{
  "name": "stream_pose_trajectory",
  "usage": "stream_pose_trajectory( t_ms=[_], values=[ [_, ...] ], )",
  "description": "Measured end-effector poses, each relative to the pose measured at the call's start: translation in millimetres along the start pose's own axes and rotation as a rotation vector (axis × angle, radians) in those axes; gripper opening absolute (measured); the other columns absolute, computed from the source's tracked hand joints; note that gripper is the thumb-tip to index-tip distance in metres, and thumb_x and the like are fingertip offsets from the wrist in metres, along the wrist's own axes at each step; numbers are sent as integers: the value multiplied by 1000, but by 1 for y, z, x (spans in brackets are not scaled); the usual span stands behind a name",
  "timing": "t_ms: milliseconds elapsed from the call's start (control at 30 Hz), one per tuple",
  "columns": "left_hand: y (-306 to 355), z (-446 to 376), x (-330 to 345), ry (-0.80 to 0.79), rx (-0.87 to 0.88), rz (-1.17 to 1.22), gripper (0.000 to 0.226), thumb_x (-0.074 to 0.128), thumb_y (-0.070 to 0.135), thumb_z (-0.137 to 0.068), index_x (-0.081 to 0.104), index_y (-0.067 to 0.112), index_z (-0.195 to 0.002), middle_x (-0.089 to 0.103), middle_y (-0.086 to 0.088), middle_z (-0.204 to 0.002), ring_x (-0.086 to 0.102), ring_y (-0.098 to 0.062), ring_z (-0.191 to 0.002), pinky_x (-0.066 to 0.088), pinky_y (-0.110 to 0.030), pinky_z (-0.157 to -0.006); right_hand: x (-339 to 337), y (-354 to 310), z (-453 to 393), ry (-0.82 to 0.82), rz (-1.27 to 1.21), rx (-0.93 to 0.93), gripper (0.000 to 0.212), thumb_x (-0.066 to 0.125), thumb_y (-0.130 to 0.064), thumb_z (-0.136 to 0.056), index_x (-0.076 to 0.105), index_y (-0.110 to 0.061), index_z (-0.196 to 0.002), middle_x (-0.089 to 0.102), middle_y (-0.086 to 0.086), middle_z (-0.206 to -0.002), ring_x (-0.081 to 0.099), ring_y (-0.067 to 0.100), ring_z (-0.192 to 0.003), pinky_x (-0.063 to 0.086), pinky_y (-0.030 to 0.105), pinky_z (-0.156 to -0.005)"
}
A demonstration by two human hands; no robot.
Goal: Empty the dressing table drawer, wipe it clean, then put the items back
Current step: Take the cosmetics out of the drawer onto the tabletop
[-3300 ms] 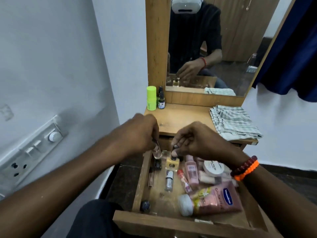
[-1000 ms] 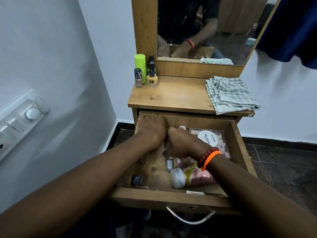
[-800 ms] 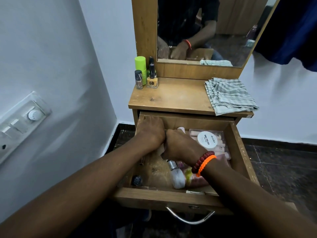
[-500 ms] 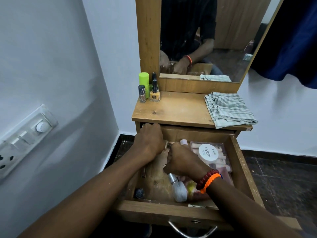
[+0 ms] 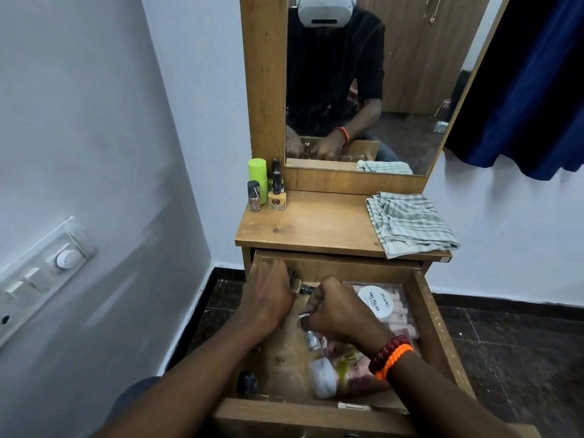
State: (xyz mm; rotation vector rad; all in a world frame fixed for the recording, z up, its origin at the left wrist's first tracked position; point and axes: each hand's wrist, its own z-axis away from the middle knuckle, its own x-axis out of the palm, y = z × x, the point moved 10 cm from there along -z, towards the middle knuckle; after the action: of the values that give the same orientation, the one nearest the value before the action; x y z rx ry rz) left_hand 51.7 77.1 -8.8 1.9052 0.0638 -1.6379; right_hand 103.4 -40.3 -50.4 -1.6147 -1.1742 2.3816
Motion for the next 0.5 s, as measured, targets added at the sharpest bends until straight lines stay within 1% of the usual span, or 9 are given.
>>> stream_pose_trajectory(
  t_ms=[67,133,200,267,333,367,433,467,500],
  values=[
    [-2,1,-2,13,-10,11,16,48,3,-99,53,11,-86,53,-8,-96,55,-27,-87,43,-35,-68,0,3,-1,10,-12,5,36,84,-18,-70,67,3,-94,75,14,-89,68,26,-84,57,43,-71],
    [-1,3,-1,9,-8,20,29,47,5,-100,43,17,-74,46,1,-83,44,-16,-71,35,-28,-61,0,5,-2,27,-21,6,33,84,-22,-67,67,-4,-89,73,9,-87,66,21,-84,59,41,-72],
    [3,4,-3,18,8,21,35,47,2,-98,39,19,-68,55,-4,-83,40,-11,-64,31,-26,-54,-2,7,-3,35,-44,11,28,83,-25,-65,66,-13,-85,71,2,-84,67,17,-82,59,38,-71],
    [4,4,-4,23,6,35,34,50,0,-96,41,18,-68,57,-4,-83,47,-13,-67,35,-27,-54,-6,8,-2,47,-73,15,24,82,-24,-66,66,-17,-82,71,-1,-80,67,14,-79,59,35,-68],
    [2,6,-6,18,4,47,32,53,2,-96,41,19,-71,44,4,-76,47,-12,-68,35,-25,-54,-14,4,-1,74,-93,-2,21,82,-19,-68,66,-16,-82,71,-1,-77,68,15,-78,59,35,-68],
    [2,7,-8,24,8,57,27,54,4,-95,43,19,-75,43,6,-77,47,-12,-69,37,-25,-56,-19,2,-2,90,-102,-17,21,82,-19,-69,66,-16,-83,70,-1,-77,68,15,-79,60,38,-70],
    [-1,9,-19,56,27,80,7,59,13,-93,56,16,-87,58,2,-89,56,-17,-79,48,-31,-65,-32,-6,-3,111,-117,-47,20,85,-20,-72,68,-19,-83,71,-1,-76,69,15,-76,62,41,-70],
    [-4,11,-27,68,19,79,3,62,18,-91,61,17,-93,63,-1,-95,59,-19,-83,51,-34,-67,-39,-13,-4,116,-127,-68,19,86,-21,-73,69,-19,-83,72,1,-75,70,15,-72,62,42,-68],
    [-9,11,-34,82,7,85,9,65,22,-90,63,18,-98,65,-1,-96,61,-18,-83,52,-35,-67,-47,-19,-6,120,-148,-86,19,86,-21,-75,70,-19,-84,73,2,-76,71,15,-71,63,42,-67]
  ],
)
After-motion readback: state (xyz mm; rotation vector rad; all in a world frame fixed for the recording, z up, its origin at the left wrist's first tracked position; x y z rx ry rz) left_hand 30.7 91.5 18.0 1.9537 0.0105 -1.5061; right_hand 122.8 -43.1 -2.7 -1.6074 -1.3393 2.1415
